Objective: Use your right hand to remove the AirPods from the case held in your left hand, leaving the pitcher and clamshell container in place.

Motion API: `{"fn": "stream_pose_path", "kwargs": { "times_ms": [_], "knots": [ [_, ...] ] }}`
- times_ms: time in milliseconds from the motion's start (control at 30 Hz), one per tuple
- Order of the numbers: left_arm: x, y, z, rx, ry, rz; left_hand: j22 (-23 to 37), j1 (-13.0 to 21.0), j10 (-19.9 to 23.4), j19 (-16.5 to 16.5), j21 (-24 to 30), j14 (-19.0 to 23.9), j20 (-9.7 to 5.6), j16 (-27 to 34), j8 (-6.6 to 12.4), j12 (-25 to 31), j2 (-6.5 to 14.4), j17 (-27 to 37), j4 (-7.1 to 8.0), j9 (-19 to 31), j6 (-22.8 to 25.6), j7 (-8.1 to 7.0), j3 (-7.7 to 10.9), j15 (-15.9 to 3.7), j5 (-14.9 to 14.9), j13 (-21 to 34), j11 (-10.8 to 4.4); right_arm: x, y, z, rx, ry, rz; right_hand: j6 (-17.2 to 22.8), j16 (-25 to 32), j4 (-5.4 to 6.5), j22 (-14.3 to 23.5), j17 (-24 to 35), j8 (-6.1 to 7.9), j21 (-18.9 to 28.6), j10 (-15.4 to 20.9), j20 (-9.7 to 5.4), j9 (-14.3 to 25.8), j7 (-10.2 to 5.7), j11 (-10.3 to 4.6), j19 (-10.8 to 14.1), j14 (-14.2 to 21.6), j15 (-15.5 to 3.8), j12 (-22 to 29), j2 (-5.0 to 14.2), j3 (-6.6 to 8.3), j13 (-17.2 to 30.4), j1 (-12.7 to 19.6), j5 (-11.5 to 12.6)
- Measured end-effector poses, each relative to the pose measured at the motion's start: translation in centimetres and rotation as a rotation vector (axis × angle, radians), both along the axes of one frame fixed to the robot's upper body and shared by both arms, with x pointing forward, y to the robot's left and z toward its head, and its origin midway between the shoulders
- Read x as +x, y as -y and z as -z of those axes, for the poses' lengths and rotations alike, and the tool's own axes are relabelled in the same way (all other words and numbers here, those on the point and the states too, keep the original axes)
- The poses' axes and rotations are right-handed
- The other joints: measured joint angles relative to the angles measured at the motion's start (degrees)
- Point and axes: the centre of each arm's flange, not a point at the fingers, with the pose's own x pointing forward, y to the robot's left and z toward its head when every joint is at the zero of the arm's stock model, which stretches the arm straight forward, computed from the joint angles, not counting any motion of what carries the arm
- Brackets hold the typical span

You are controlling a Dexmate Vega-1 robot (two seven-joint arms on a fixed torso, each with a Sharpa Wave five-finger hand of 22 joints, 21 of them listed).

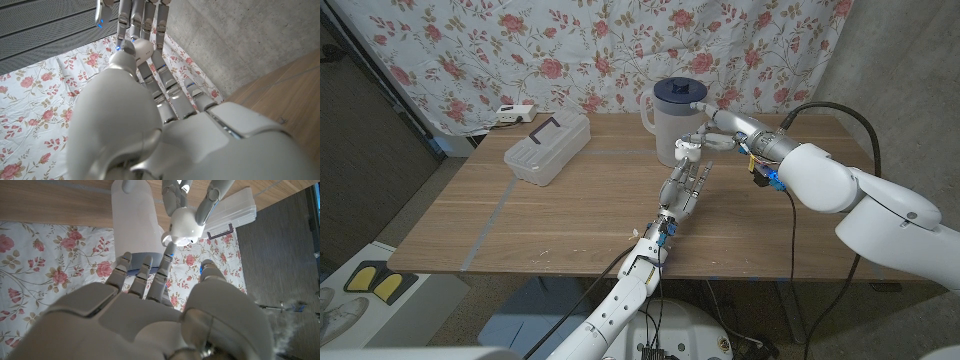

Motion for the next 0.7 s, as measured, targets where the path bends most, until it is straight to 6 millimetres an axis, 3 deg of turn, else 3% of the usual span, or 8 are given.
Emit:
{"fn": "stream_pose_path", "kwargs": {
  "times_ms": [600, 700],
  "knots": [
    [0.04, -0.04, 0.31, 0.003, -0.005, -0.004, 0.0, 0.0, -0.01, 0.0, 0.0, 0.0, 0.0, -0.04, 0.0, -0.2, 0.0, -0.03, -0.08, 0.0, -0.06, 0.06, -0.08, 0.0, 0.11, 0.0, -0.01, 0.12, 0.0, 0.25, -0.03, -0.009, 0.015, 0.3, -0.67, 0.3, 0.0, -0.66, 0.0, 0.0, 0.0, 0.2, 0.01, -0.31, 0.0, 0.2, -0.48, 0.47, -0.87, 0.18, 0.18, -0.49, -1.1, 0.77],
    [0.05, -0.03, 0.3, 0.004, -0.004, -0.004, 0.0, 0.0, -0.01, 0.0, 0.0, 0.0, 0.0, -0.17, 0.0, -0.21, 0.0, 0.05, -0.08, 0.0, 0.03, -0.03, -0.08, 0.0, 0.1, 0.0, -0.01, 0.14, -0.01, 0.27, -0.039, -0.011, 0.017, 0.29, -1.09, -0.46, 0.0, -1.12, 0.0, 0.0, -0.62, 0.2, 0.01, -0.33, 0.04, 0.2, -0.89, 0.41, -1.53, 0.0, 0.94, -0.66, -0.91, 1.56]
  ]
}}
